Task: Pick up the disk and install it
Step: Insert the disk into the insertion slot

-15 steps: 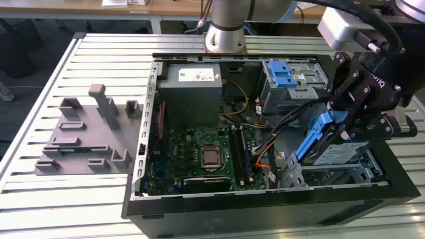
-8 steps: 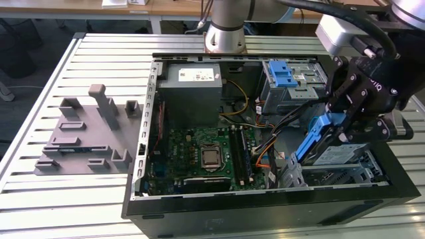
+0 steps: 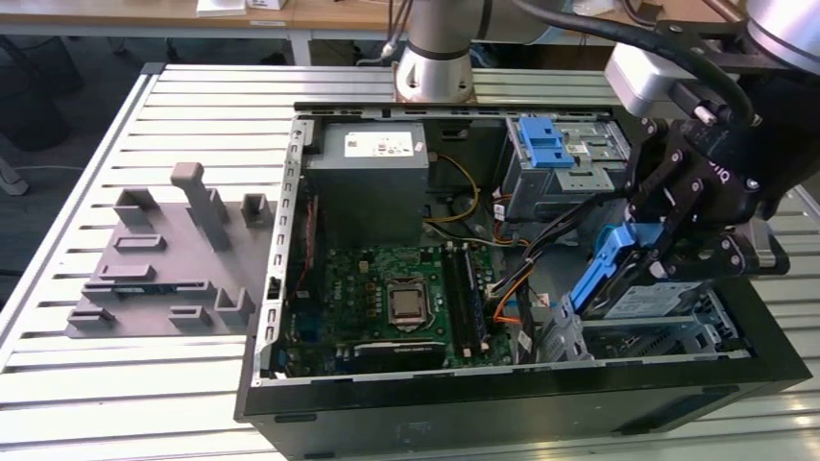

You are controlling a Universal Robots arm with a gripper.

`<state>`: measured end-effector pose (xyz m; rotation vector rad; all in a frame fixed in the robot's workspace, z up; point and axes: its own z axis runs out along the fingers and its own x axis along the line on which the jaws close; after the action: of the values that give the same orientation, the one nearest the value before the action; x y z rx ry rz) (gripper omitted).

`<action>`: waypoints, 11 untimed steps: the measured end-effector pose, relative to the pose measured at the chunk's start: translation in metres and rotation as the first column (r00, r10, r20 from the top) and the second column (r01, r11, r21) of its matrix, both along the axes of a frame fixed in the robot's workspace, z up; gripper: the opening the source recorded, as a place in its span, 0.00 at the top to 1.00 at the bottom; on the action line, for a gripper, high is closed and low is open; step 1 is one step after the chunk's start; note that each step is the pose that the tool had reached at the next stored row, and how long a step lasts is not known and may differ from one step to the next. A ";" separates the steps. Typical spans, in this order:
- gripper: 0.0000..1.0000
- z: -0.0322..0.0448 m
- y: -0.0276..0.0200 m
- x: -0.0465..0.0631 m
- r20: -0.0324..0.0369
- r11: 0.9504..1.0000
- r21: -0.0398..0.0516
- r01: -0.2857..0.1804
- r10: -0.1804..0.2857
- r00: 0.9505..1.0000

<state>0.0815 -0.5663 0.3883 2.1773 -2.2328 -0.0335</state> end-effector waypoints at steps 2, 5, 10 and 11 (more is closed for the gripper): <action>0.64 -0.0016 0.0000 0.000 0.000 1.000 0.000 0.000 0.000 1.000; 0.64 -0.0042 0.0000 0.000 0.000 1.000 0.000 0.000 0.000 1.000; 0.56 -0.0087 0.0000 0.000 0.000 1.000 0.000 0.000 0.000 1.000; 0.56 -0.0096 0.0000 0.000 0.000 1.000 0.000 0.000 0.000 1.000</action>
<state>0.0816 -0.5663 0.3787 2.1773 -2.2327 -0.0334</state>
